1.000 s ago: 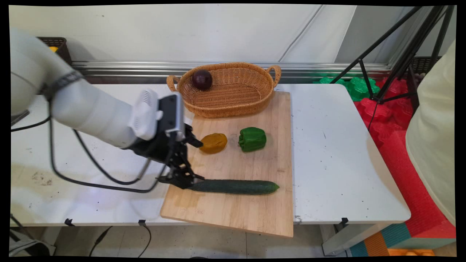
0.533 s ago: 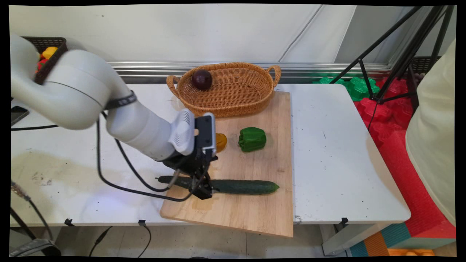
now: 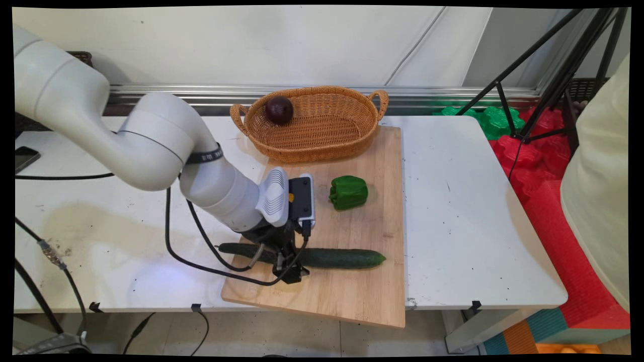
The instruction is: Pick up the cucumber from the cutting board, then place the picked object in the vegetable basket
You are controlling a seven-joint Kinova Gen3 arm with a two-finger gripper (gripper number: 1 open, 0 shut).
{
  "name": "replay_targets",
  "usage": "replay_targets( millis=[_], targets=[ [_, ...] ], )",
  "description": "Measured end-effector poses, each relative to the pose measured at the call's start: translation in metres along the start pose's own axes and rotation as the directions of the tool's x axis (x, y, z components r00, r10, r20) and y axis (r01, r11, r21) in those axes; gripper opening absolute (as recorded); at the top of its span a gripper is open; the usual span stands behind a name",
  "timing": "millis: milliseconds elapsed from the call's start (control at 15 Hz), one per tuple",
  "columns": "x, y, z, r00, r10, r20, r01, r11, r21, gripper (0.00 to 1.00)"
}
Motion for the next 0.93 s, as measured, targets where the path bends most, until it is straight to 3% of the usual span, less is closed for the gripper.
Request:
replay_targets(
  millis=[67,133,600,933],
  targets=[
    [0.001,0.000,0.003,1.000,0.004,0.004,-0.004,1.000,-0.002,1.00],
    [0.001,-0.001,0.004,1.000,0.006,0.005,-0.006,1.000,-0.003,0.00],
    [0.005,-0.004,0.005,1.000,0.021,-0.002,-0.021,1.000,0.000,0.00],
    [0.010,-0.006,-0.024,0.998,0.014,-0.065,-0.014,1.000,-0.003,0.00]
  ],
)
